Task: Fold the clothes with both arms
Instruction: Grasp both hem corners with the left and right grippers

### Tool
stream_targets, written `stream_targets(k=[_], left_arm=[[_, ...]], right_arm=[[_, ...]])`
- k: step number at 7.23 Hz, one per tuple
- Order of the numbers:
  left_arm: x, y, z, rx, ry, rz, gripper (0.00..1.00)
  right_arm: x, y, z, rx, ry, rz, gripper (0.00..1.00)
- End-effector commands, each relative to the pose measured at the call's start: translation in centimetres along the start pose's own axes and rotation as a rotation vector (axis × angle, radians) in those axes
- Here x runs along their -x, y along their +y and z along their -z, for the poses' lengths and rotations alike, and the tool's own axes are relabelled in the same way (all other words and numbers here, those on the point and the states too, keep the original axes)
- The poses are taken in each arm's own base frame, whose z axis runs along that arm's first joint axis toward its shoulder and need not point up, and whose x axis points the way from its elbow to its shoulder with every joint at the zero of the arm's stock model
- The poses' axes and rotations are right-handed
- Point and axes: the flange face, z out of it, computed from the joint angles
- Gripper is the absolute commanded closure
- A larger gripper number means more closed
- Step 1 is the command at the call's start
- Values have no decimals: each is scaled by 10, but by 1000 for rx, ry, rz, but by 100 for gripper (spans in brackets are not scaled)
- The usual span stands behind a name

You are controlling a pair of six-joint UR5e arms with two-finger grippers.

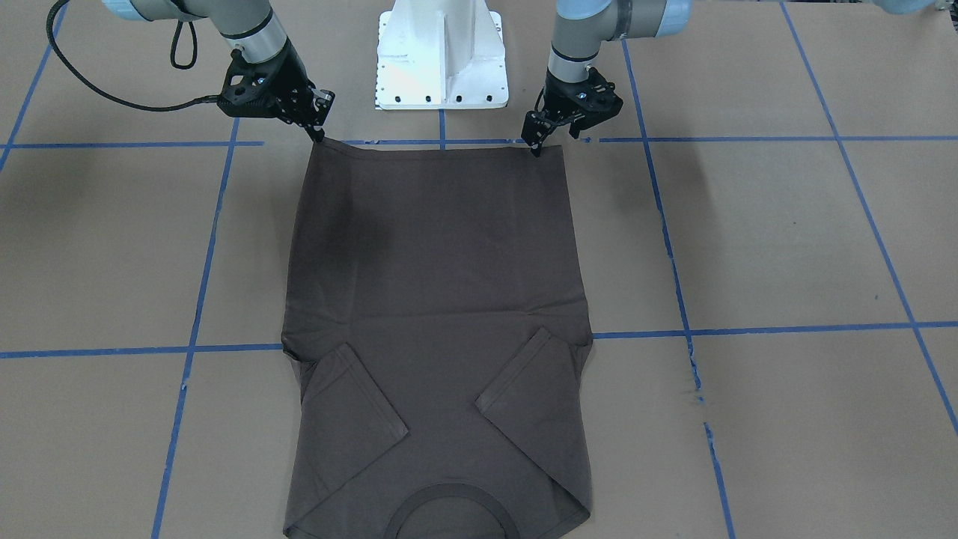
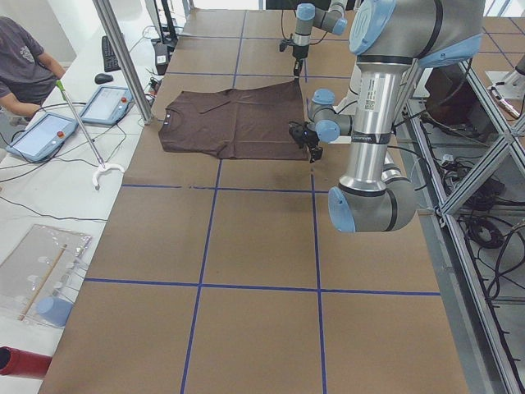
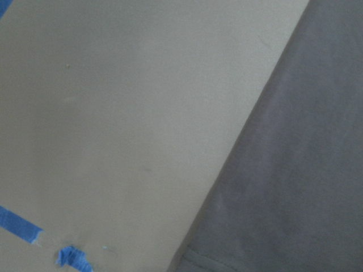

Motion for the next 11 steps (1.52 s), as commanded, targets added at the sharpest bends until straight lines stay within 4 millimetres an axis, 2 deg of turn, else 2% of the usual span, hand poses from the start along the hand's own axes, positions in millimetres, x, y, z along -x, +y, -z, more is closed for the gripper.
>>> stream_targets(k=[1,4,5,9,10,11], left_arm=[[1,0,-1,-3,-8,-1,1],[1,0,-3,-7,-19,1,4],[0,1,-3,-7,-18,6,14],[-1,0,-2,-13,-14,15,86],[-2,0,-2,-13,-12,15,95],[-3,0,-1,-13,-9,15,100]], right_arm=[[0,0,1,1,-1,0,100],[-1,0,0,0,2,-1,100],[-2,0,-1,0,4,-1,100],[-3,-1,-1,-1,6,-3,100],[-3,-1,-1,-1,6,-3,100],[-3,-1,0,-1,5,-2,100]])
